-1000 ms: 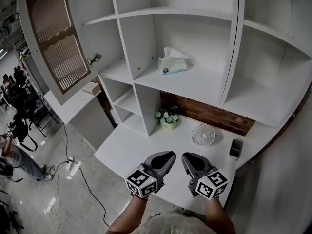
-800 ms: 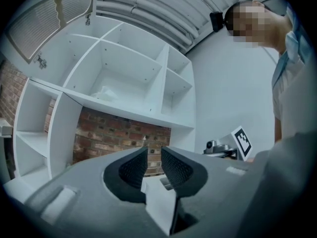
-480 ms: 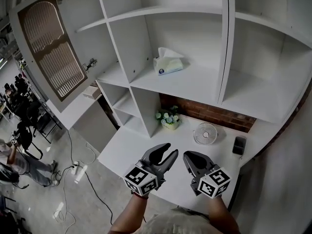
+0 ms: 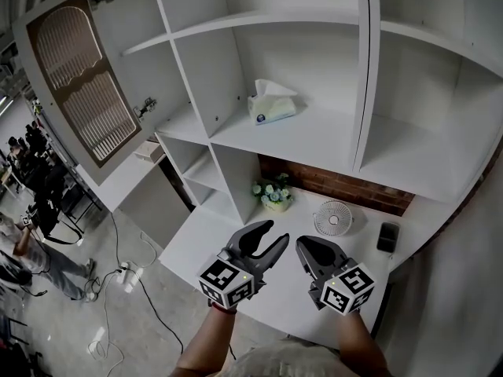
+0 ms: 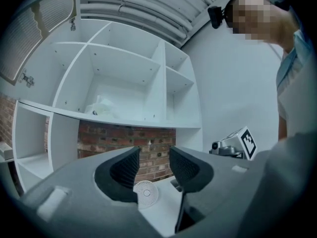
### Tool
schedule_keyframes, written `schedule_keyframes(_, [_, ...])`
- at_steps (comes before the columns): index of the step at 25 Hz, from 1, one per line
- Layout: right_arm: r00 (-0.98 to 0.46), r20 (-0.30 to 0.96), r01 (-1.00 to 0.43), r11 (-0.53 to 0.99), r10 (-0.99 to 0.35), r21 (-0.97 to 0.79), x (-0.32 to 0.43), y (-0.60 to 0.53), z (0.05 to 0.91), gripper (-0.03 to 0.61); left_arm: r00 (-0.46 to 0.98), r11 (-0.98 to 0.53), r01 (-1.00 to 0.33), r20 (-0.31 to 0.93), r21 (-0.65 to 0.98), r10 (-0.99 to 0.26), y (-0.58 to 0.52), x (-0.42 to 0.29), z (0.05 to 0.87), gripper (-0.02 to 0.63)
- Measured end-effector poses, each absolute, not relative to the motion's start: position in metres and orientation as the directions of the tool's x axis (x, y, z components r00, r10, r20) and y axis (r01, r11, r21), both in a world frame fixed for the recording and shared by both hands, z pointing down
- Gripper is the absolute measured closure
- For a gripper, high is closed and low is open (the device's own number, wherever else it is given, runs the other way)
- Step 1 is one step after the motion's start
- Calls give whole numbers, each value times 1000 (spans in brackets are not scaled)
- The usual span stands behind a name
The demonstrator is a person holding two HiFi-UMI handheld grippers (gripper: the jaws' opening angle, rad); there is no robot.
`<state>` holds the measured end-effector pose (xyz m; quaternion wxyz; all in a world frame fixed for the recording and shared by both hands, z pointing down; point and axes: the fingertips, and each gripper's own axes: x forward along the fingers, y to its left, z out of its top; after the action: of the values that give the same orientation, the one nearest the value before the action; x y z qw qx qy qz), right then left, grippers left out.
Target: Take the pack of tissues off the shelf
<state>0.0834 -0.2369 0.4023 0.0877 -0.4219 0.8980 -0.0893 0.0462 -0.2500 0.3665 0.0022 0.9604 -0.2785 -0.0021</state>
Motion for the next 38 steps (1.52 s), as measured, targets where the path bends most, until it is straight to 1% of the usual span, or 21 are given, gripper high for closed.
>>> schedule_keyframes(9, [-640, -103, -737, 646, -761, -197, 77, -250, 382, 560, 820, -820, -570, 26, -56, -572, -278, 42, 344, 417])
schedule_keyframes(22, [-643, -125, -741, 655, -756, -146, 75, -277, 348, 560, 782, -777, -617, 16, -127, -624, -311, 39, 304, 407])
schedule_keyframes(32, [-647, -104, -743, 655, -755, -135, 73, -304, 332, 560, 744, -741, -654, 47, -154, -667, -346, 36, 291, 403])
schedule_keyframes(38, [-653, -97, -746, 660, -751, -92, 67, -320, 313, 560, 722, -719, -672, 59, -176, -689, -370, 31, 276, 403])
